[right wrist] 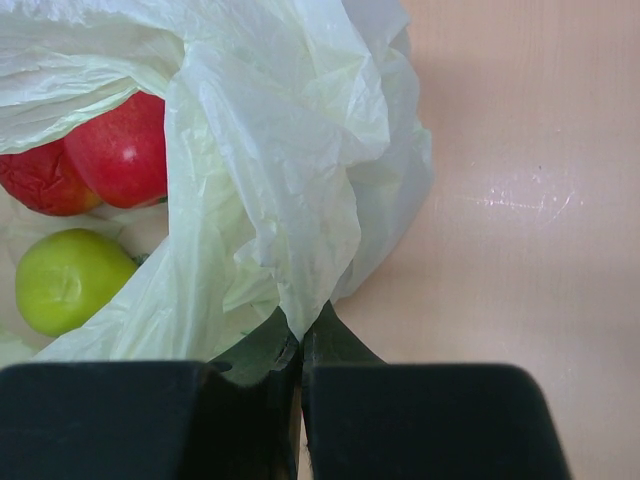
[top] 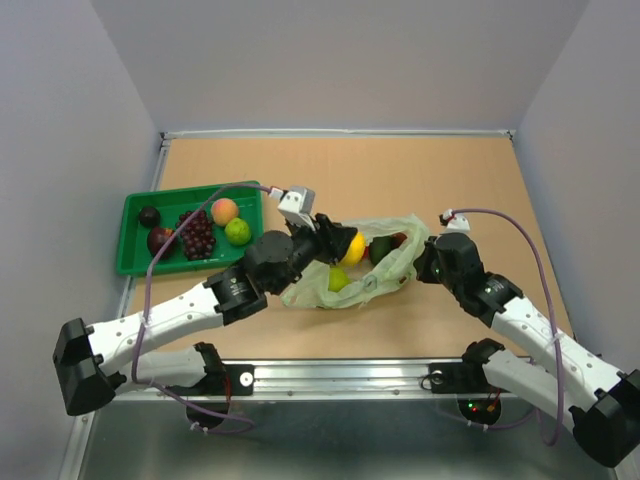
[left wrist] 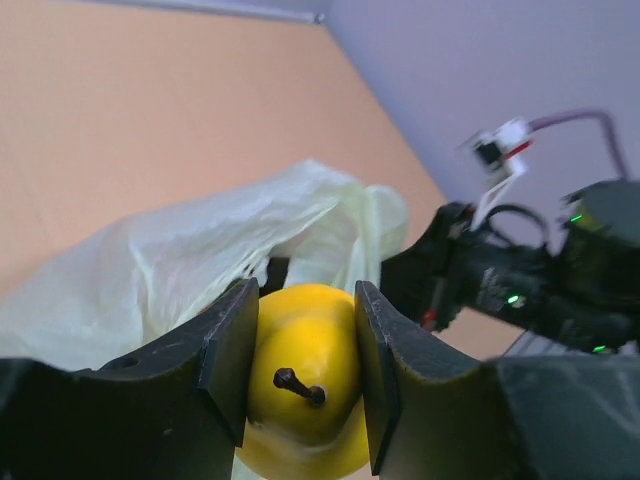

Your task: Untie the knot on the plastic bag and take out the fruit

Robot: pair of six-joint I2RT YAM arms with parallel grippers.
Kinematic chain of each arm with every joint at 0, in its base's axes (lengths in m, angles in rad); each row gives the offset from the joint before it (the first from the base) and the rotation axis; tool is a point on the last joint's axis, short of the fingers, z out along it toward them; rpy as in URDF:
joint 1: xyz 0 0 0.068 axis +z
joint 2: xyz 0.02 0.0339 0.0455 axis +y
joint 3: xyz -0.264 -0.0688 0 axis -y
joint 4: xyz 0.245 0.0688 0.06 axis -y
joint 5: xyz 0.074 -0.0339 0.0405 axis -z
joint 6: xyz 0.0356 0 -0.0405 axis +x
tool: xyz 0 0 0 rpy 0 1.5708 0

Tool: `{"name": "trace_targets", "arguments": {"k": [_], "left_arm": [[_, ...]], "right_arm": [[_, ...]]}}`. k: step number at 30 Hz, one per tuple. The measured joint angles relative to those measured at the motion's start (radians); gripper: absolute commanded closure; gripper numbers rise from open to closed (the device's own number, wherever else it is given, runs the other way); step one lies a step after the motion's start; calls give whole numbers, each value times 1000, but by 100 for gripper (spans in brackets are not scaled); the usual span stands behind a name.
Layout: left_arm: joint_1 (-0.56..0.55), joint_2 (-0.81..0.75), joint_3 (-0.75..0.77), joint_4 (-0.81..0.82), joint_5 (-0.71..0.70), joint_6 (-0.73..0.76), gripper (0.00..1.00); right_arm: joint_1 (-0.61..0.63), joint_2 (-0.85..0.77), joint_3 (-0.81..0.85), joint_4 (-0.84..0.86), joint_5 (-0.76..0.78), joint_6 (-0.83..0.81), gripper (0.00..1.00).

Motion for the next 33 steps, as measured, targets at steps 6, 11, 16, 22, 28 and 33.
{"name": "trace_targets", "arguments": {"k": [6, 11, 16, 22, 28, 33], "left_arm": [[199, -37, 138, 28, 101, 46, 100], [525, 5, 187, -100, -1, -50, 100], [860, 95, 102, -201, -31, -132, 100], [978, 219, 48, -278, -71, -161, 35], [977, 235, 44, -304, -107, -174, 7], [969, 193, 42, -312, -105, -171, 7]], "right_arm": [[0, 0, 0, 0, -2, 0, 100], [0, -22, 0, -1, -12, -3, 100], [0, -45, 0, -1, -25, -6, 100], [0, -50, 0, -1, -35, -11, 100], [0, -51, 0, -1, -42, -12, 100], [0, -52, 0, -1, -43, -17, 99]]}}
